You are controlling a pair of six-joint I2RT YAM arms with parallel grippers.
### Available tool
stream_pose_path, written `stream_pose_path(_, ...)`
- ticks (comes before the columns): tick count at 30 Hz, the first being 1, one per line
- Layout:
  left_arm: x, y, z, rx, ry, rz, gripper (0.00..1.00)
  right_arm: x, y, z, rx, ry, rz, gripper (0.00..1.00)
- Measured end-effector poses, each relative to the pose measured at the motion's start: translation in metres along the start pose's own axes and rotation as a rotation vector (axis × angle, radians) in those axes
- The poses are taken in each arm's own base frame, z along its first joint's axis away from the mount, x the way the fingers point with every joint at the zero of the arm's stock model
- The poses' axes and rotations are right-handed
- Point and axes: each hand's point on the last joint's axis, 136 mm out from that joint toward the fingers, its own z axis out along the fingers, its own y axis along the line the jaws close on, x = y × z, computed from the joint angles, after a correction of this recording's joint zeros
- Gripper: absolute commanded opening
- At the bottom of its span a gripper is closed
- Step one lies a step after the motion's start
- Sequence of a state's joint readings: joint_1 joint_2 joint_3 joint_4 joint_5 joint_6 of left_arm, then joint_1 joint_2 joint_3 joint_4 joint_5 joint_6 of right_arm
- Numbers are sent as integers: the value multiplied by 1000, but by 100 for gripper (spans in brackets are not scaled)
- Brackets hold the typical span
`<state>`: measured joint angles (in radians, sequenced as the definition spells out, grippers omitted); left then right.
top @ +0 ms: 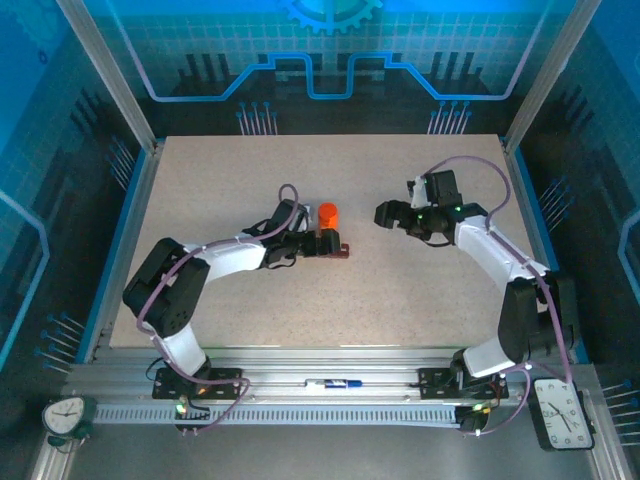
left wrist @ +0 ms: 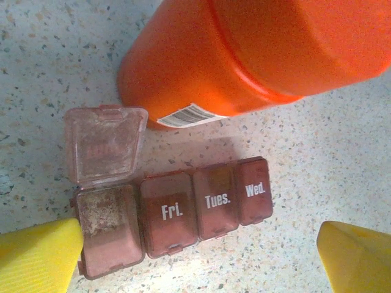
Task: Sort the pills into containers
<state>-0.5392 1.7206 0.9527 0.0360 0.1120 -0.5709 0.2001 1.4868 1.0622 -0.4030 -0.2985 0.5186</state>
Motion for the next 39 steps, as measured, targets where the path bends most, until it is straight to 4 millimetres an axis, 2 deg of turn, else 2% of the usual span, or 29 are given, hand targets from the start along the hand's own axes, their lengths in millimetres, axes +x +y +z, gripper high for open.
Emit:
stream_pose_path(5,-28,-14,-33,43,-98,3,99,-27,24,1,-2,-16,-59,85)
stream_pose_path(8,-57,-9,-63,55,-189,-26,99,-36,48,11,-1,3,-124,86)
stream_pose_path(12,-96,23,-100,20,-309,-113,99,-40,80,34,32,54,-222,88)
stream_pose_path(15,-110,53,-114,-31,-348,-181,99,-38,99,56,67,92,-301,90)
stream_pose_path(20,-113,89,-124,-91,-349,-276,99,-28,116,83,134,156,-397,94)
stream_pose_path(24,-115,100,-129,-94,-346,-315,99,-22,125,103,174,194,-453,94)
stream_pose_path(27,-115,103,-130,-84,-342,-334,99,-15,126,113,206,227,-478,91)
stream_pose_path(31,-114,102,-130,-69,-330,-338,99,-5,116,122,251,272,-493,84)
stream_pose_path(34,-113,101,-130,-58,-322,-337,99,1,106,126,280,306,-494,80)
stream_pose_path(39,-112,98,-128,-41,-312,-339,99,4,102,128,292,322,-500,74)
